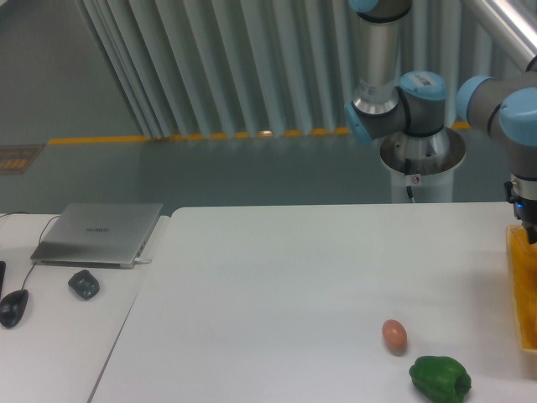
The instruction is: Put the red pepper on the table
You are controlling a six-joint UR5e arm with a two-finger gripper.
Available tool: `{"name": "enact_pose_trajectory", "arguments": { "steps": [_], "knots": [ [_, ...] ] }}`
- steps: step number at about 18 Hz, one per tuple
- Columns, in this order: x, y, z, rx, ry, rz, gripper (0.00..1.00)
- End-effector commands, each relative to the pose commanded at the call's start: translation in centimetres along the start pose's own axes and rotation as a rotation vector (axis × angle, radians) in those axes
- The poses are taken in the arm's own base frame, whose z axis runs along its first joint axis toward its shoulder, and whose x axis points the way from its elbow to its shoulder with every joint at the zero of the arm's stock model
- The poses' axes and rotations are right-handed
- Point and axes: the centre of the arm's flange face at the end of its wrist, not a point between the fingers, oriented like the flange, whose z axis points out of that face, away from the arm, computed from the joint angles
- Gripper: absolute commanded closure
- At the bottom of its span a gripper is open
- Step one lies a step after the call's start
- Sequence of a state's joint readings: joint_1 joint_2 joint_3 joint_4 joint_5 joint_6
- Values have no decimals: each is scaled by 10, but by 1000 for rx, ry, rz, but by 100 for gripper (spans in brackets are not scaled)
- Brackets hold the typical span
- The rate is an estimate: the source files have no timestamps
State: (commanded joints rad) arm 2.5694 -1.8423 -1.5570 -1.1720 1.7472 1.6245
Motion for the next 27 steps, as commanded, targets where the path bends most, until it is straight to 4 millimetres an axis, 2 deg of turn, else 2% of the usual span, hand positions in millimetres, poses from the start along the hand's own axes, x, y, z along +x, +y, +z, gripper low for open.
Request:
{"name": "enact_pose_trajectory", "arguments": {
  "steps": [7,12,18,20,27],
  "knots": [
    [2,-5,1,22,3,4,0],
    [2,-2,2,22,4,-2,0],
    [-1,25,8,75,8,-57,0],
    [-3,42,11,105,9,-84,0],
    [-5,55,13,118,5,-98,0]
  ]
}}
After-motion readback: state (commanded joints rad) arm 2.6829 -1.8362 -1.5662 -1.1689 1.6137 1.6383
